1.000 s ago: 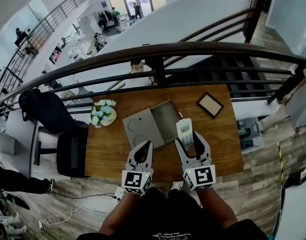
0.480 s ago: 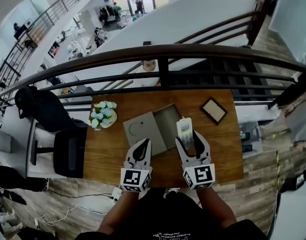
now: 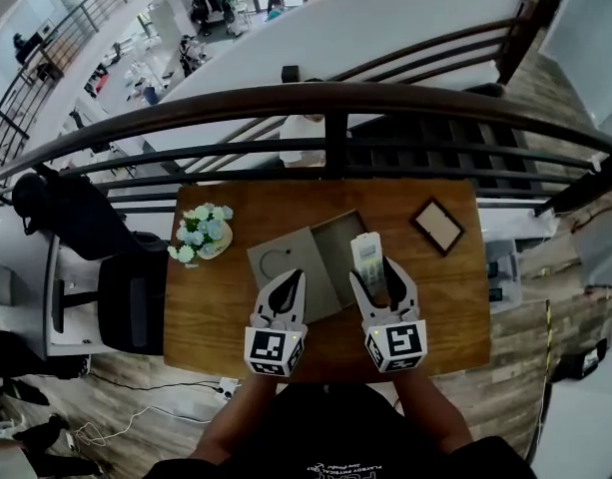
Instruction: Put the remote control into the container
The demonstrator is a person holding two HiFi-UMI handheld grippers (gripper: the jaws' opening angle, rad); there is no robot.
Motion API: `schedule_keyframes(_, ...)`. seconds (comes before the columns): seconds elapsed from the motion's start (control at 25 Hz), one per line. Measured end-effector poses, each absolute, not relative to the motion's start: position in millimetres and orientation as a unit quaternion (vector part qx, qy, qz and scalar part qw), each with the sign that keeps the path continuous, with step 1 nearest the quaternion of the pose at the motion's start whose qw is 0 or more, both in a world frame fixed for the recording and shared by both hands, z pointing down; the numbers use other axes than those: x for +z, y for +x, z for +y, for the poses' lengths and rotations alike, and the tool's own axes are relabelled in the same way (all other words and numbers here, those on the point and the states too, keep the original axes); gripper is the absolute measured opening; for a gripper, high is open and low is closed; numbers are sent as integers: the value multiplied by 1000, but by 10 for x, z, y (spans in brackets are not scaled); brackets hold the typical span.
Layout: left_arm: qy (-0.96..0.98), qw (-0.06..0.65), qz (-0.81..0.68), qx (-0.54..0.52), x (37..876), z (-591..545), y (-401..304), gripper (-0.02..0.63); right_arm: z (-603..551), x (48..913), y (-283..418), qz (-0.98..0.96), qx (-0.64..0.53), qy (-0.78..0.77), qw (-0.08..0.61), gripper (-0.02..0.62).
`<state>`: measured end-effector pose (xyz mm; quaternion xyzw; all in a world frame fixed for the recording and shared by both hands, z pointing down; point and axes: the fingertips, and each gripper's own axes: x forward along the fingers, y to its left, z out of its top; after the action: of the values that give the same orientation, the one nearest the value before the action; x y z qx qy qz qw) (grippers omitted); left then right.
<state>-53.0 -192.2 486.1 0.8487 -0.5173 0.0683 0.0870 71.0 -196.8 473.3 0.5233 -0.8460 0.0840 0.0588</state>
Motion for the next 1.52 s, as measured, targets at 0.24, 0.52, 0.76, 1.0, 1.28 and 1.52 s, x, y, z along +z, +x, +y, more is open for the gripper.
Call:
schedule_keyframes(0.24,853,89,-509,78,5012,-2132,-577,6,-2205,4857,562,-847,96,517,78,264)
schedule_keyframes(0.52,852,106,-506,86,5146,-2280,-606,6,-2389,5074,506,-845,117,511,109,264)
schedule_keyframes(0.76,849,117,-506,94,5307,-2361,-634,6,-2473,5342,440,-842,137,503,142,264)
schedule_keyframes(1.0,845,132,-510,95,5433,-2401,-671,6,-2530,5591,389,-835,153,499,176,264)
schedule_keyframes(1.28,840,158,-509,105,5603,-2441,-775,6,-2588,6023,327,-812,180,499,243,264)
schedule_keyframes(1.52,837,163,-510,109,5659,-2446,-795,6,-2641,6312,373,-798,203,492,282,264)
